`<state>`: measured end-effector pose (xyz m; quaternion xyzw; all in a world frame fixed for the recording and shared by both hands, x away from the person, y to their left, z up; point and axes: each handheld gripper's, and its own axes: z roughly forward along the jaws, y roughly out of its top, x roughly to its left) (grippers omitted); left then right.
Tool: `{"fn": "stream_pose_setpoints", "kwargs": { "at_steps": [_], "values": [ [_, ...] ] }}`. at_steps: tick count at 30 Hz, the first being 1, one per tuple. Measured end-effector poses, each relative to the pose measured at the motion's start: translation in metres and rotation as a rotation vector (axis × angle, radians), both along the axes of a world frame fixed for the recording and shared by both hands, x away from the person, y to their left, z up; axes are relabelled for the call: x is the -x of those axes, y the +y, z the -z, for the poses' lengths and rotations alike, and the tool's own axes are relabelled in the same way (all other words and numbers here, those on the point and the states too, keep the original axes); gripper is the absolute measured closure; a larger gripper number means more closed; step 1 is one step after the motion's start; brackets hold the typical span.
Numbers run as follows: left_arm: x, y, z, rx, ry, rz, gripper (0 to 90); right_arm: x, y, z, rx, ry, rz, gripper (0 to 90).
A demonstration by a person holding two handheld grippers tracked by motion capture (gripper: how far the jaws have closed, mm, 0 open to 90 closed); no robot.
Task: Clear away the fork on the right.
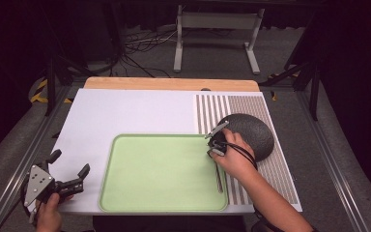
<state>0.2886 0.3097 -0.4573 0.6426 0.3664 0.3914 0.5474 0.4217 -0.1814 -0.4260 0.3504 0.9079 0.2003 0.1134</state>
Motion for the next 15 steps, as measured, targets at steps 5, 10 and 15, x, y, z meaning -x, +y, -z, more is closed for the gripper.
{"fn": "stream_pose_setpoints", "kwargs": {
  "at_steps": [5, 10, 15],
  "values": [
    [0.000, 0.000, 0.000, 0.000, 0.000, 0.000, 0.3, 0.000, 0.000, 0.000, -0.010, 0.000, 0.007, 83.7],
    [0.000, 0.000, 0.000, 0.000, 0.000, 0.000, 0.3, 0.003, 0.000, -0.007, -0.071, -0.031, 0.005, 68.0],
    [0.000, 0.000, 0.000, 0.000, 0.000, -0.001, 0.3, 0.007, 0.003, -0.019, -0.155, -0.103, -0.031, 30.8]
  ]
}}
